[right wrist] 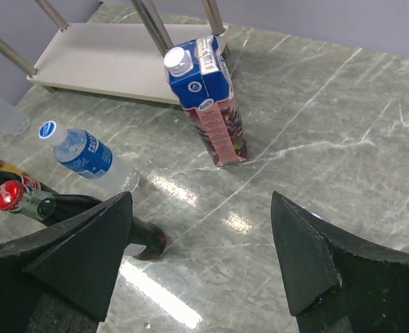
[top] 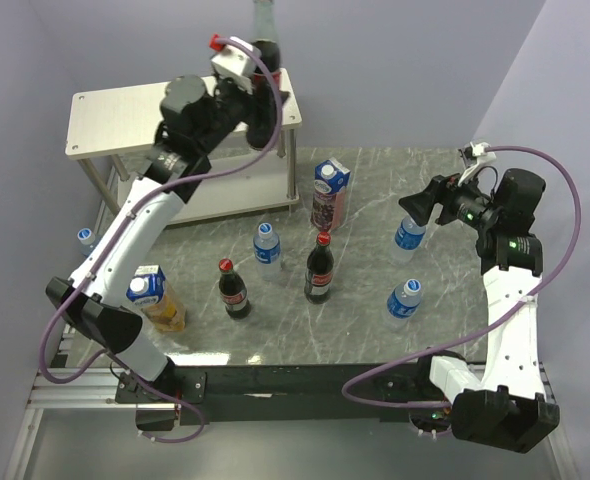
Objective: Place and organize the beverage onto the shelf
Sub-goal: Place the drink on the shelf.
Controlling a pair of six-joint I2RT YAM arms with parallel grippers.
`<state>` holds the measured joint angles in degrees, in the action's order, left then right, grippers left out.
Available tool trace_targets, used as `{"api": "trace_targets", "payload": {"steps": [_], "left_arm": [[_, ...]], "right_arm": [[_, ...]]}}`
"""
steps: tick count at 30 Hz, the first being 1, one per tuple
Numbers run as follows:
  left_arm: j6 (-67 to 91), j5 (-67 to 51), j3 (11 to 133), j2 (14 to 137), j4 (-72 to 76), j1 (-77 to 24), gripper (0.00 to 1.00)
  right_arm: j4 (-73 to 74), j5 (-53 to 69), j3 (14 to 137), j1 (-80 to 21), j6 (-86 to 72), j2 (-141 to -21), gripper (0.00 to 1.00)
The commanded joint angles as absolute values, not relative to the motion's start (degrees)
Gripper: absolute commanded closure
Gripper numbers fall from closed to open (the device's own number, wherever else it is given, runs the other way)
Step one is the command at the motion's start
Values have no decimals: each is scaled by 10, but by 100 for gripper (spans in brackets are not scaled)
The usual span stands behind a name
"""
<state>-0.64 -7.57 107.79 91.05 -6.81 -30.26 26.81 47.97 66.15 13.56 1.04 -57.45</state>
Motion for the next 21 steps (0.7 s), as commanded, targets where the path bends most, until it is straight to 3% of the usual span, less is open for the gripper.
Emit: {"api": "trace_targets", "payload": {"steps": [1,21], "left_arm": [[-7,-48,1133,839,49,-260,100],[62,-57,1087,809,64,-4,100]], "right_arm": [[239,486,656,127,23,-571,14],[243,503,649,123,32,-580,14]]}}
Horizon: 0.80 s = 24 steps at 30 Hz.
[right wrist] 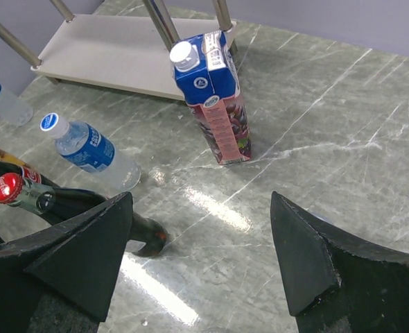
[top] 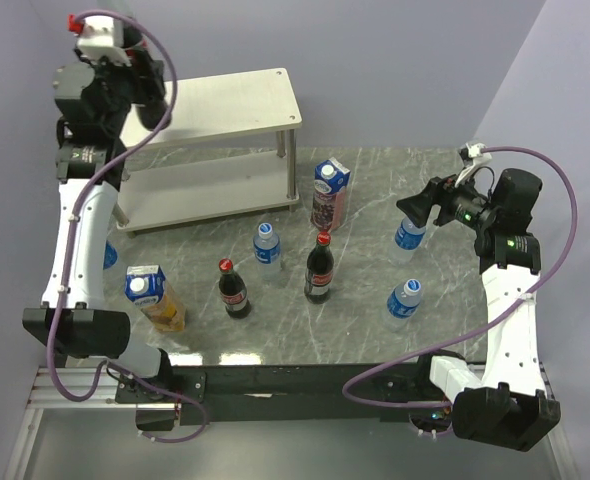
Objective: Place and organize the beverage onto the shelf
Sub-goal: Place the drink on the shelf.
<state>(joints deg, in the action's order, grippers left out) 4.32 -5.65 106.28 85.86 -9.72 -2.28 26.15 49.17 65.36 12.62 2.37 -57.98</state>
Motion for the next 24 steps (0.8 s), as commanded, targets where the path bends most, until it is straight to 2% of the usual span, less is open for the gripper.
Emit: {"api": "trace_targets", "payload": {"steps": [1,7,24], "left_arm": [[60,-55,1089,810,62,16,100],[40,-32,1077,816,70,61,100],[6,-26,1076,852,105,105,100]], "right_arm": [[245,505,647,123,32,-582,14],[254,508,646,123,42,-591,14],[261,525,648,123,51,-599,15]]}}
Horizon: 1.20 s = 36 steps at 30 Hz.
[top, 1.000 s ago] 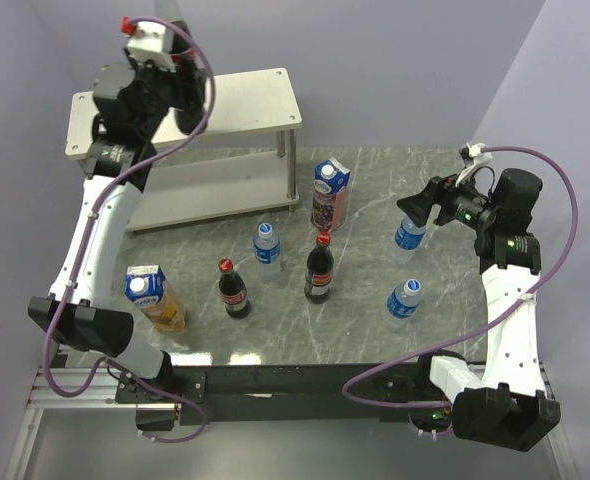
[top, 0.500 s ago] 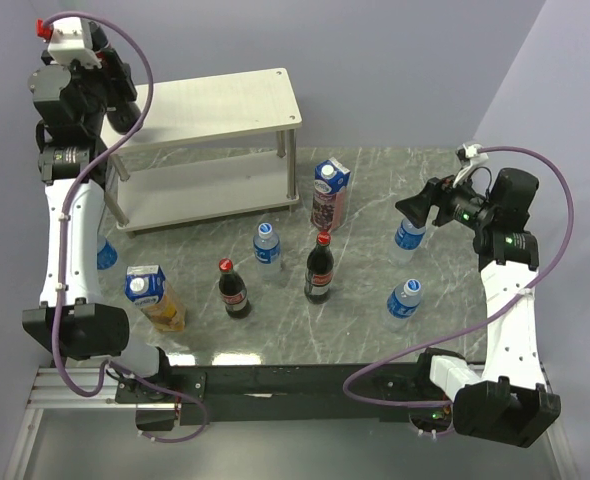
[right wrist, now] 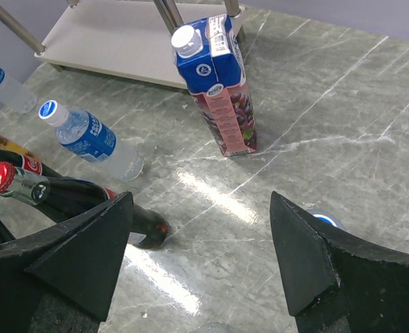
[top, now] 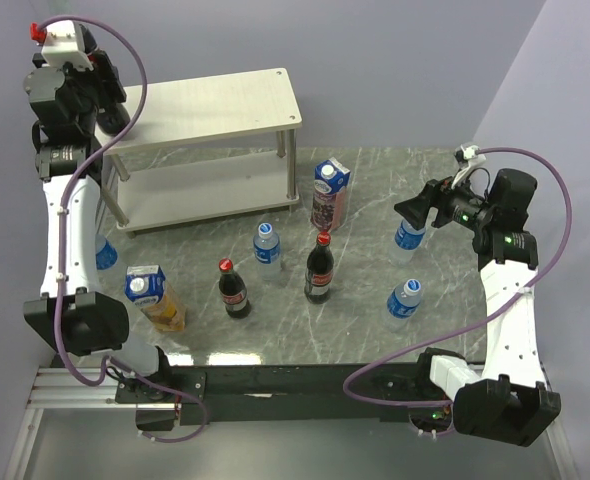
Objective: Place and organize the beverage onto the shelf
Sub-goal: Place the drink on the shelf.
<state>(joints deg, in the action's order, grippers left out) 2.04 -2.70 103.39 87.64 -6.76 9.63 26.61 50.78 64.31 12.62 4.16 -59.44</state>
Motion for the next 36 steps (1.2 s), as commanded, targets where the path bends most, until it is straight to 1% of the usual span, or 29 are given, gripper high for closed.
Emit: {"api": "trace_targets", "payload": {"steps": [1,10,12,25,26,35,36], "left_arm": [[6,-29,1076,853,106,111,100],[6,-29,1059,863,154,123,100],[-13,-31,1054,864,161,123,100],[-4,-41,994,860,214,143,100],[17,-43,991,858,216,145,100],[45,-55,943,839,242,158,100],[47,-57,941,838,242,157,94]], "right_arm": [[263,525,649,122,52,-599,15],[266,532,650,123,56,-599,15],[269,533,652,123,58,-599,15],[269,528,651,122,62,-605,15],[269,529,651,123,62,-605,15],[270,530,650,122,61,-606,15],[269,529,650,122,62,-607,15]]}}
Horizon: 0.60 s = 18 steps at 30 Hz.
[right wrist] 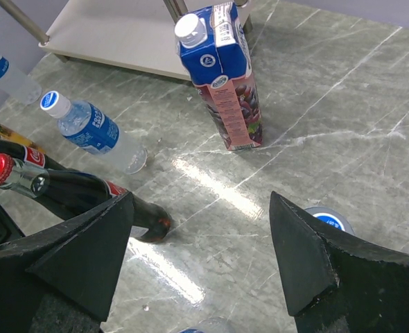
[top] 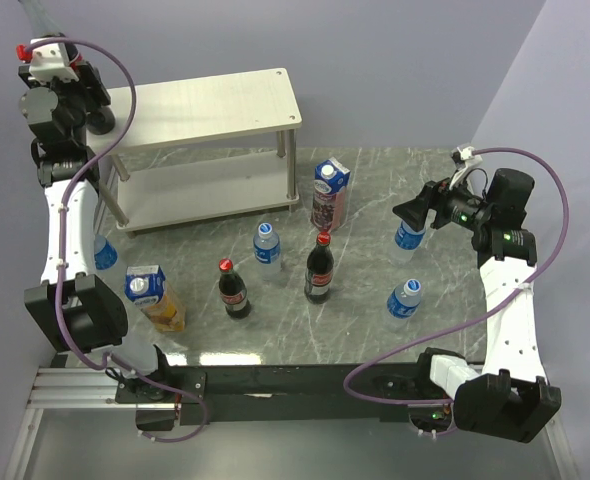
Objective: Place and organize the beverage onto the shelf
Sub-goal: Place the drink on the shelf.
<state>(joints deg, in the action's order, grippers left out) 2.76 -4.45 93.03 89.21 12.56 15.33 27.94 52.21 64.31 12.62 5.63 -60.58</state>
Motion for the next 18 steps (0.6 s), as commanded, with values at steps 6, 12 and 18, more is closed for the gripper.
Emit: {"api": "trace_targets", "payload": {"steps": [6,12,18], "left_arm": [[58,-67,949,846,231,159,71],[60,-85,981,865,197,158,71],[50,-99,1021,885,153,158,71]], "right_arm": [[269,528,650,122,62,-606,15],[270,526,650,123,62,-606,16],[269,528,650,123,62,-606,16]]}}
